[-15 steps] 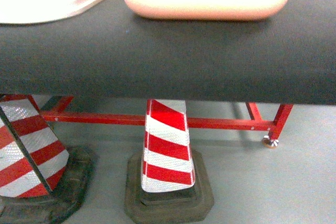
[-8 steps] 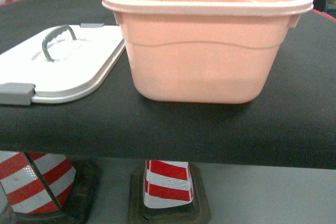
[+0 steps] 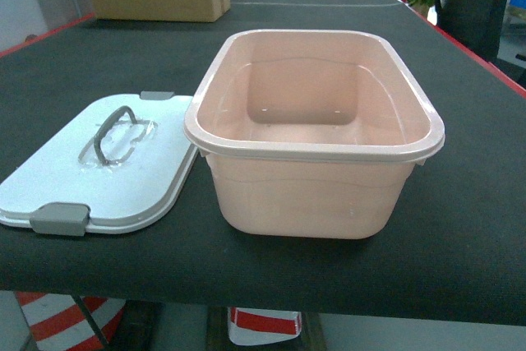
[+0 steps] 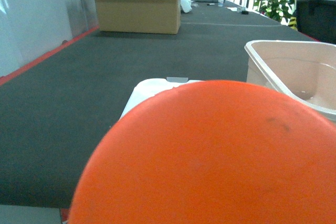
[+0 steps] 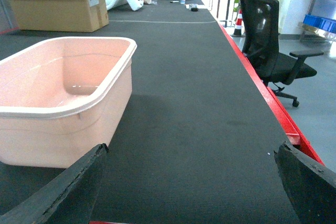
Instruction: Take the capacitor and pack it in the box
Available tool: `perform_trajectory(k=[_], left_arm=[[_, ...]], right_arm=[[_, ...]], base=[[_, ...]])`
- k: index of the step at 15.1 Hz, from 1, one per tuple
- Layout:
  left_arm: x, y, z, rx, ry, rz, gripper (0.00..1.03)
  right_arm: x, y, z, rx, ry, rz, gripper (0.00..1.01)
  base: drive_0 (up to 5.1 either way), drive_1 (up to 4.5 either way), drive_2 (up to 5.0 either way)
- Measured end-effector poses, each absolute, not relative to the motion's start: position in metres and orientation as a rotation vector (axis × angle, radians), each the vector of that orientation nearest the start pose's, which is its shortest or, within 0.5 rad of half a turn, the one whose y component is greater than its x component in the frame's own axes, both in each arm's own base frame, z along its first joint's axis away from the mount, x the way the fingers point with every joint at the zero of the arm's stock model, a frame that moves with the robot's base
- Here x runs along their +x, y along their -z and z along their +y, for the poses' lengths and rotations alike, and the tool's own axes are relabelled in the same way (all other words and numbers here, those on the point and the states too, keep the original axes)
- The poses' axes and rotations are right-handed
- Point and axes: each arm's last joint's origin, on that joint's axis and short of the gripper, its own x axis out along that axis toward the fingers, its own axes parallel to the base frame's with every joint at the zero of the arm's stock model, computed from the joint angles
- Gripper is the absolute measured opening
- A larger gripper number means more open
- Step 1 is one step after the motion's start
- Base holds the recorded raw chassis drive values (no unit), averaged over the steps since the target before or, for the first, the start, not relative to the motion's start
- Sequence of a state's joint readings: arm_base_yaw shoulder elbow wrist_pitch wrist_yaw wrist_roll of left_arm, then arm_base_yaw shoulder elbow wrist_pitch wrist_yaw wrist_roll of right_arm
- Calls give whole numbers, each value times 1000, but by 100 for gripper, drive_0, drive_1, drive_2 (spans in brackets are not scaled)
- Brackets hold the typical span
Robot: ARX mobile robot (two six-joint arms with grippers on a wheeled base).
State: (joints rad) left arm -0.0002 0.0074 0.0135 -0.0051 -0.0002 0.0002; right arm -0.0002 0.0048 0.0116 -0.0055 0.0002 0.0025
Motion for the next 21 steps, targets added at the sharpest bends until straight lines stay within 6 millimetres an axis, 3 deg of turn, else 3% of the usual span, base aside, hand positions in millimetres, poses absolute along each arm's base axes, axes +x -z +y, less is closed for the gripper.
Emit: perform_trajectory(k=[21], left_arm=[[97, -167, 0, 0, 0, -1, 43]], right_arm=[[97, -167, 0, 2, 0, -2, 98]], base=[[0, 0, 0]])
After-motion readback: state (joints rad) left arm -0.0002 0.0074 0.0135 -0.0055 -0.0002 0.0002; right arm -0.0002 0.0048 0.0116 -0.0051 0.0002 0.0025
